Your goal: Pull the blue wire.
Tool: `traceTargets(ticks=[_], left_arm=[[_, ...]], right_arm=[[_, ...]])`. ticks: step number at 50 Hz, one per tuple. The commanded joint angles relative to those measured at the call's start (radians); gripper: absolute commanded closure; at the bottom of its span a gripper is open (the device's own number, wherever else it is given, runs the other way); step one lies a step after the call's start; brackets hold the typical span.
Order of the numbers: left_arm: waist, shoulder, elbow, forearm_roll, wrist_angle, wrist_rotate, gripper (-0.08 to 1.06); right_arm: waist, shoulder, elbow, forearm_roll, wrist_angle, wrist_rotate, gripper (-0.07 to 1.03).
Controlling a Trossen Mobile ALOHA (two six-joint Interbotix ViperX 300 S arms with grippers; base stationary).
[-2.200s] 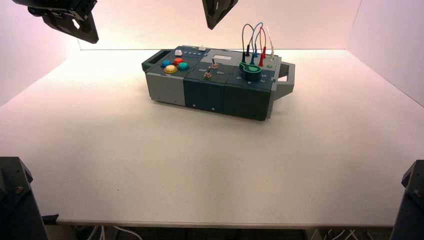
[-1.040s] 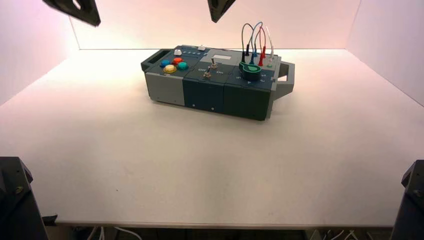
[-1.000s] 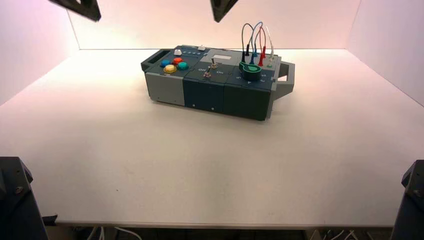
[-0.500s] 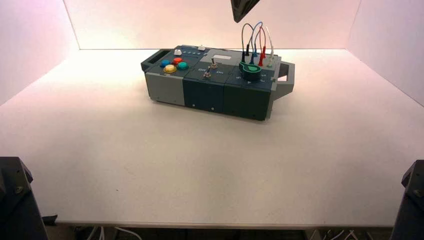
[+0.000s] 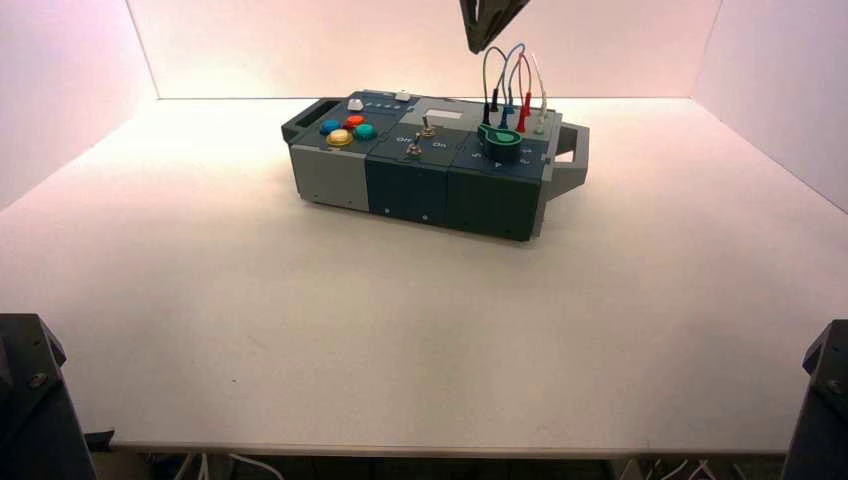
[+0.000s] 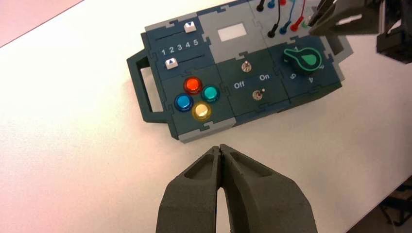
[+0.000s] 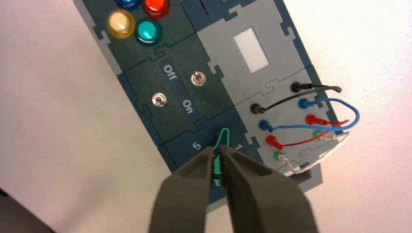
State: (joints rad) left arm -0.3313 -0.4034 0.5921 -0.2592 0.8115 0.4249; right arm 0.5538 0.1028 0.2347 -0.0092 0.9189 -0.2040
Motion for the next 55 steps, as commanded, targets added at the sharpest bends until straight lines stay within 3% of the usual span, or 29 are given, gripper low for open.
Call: traceTargets(ticks=[1,16,24,37,40,43,55], left_arm=[[-0.003,-0.006,-0.037,-0.008,-0.008,-0.002,1.01],[-0.003,-0.005,-0.046,-0.011,-0.011,-0.002,1.01],[-0.002,0.003,-0.051,-0.011,-0.011,-0.002,1.01],[-0.003,0.026,-0.057,-0.011,-0.011,-0.003,1.01],[-0.002,0.034,-0.061,-0.011,-0.009,-0.003,1.01],[-0.002,0.043,-0.067,-0.011,-0.011,-0.003,1.01],[-0.003,0.060,-0.087,-0.011,-0.009,-0.002,1.01]], right_arm=[[-0.002,-0.015,-0.005,-0.021,-0.002,0.000,0.82],[-0.002,-0.012,0.021,-0.115,-0.002,0.018,0.78],[-0.002,-0.014,0.023,-0.144,-0.002,0.026,0.77],[-0.009,-0.003,0.023,-0.178,-0.005,0.032,0.76],[-0.017,0.002,0.025,-0.184,-0.008,0.032,0.71],[-0.025,0.006,0.025,-0.184,-0.012,0.035,0.66],[-0.058,0.034,0.026,-0.179,-0.060,0.034,0.66]])
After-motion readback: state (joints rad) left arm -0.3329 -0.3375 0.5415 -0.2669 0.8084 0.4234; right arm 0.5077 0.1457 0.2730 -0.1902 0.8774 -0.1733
